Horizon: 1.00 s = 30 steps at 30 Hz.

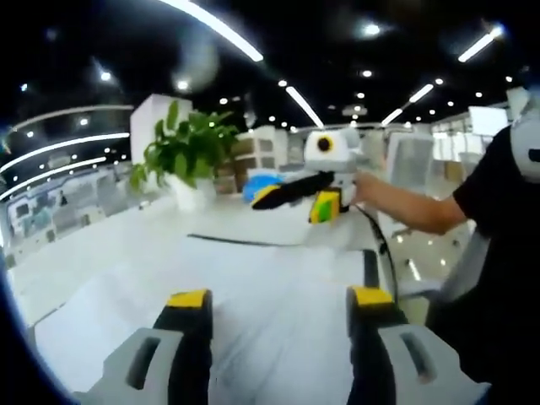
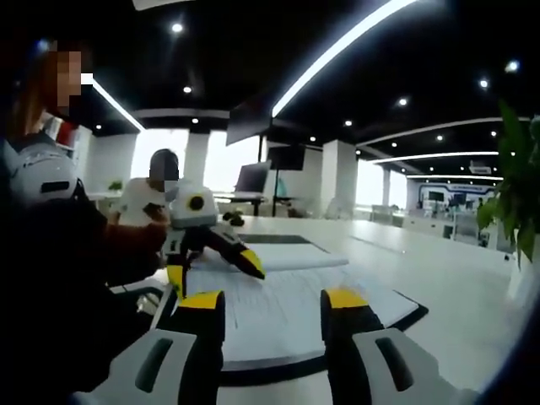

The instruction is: Flip through the bound document one page at a time

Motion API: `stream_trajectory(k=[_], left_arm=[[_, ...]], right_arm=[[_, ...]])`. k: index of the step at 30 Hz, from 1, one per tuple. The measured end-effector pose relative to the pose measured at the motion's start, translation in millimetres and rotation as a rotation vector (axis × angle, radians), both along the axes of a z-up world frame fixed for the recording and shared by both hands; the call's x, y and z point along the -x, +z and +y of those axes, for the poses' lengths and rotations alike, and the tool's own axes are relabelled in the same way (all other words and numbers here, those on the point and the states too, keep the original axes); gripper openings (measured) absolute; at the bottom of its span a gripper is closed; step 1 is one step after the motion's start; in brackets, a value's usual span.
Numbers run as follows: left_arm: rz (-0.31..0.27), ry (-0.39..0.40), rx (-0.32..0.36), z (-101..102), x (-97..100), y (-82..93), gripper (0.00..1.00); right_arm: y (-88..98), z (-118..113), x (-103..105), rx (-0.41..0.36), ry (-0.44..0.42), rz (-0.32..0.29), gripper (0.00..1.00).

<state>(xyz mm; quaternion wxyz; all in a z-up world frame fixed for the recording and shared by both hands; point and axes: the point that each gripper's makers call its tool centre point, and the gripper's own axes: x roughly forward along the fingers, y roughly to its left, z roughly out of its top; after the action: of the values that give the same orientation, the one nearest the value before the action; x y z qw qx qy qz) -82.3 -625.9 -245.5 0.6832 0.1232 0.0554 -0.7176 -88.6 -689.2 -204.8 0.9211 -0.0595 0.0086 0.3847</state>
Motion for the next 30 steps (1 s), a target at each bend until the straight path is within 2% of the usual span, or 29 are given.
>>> stream_trajectory(k=[10, 21, 30], left_arm=[[0.032, -0.026, -0.024, -0.2, 7.4, -4.4, 0.63], [0.041, -0.024, -0.003, 1.1, 6.4, 2.5, 0.65], [0.033, -0.041, -0.029, 0.3, 11.2, -5.5, 0.67]], right_arm=[[0.6, 0.6, 1.2, 0.001, -0.001, -0.003, 0.48], [0.0, 8.8, 4.9, 0.009, 0.005, -0.002, 0.48], [-0.7, 14.0, 7.5, 0.008, 0.011, -0.004, 0.48]])
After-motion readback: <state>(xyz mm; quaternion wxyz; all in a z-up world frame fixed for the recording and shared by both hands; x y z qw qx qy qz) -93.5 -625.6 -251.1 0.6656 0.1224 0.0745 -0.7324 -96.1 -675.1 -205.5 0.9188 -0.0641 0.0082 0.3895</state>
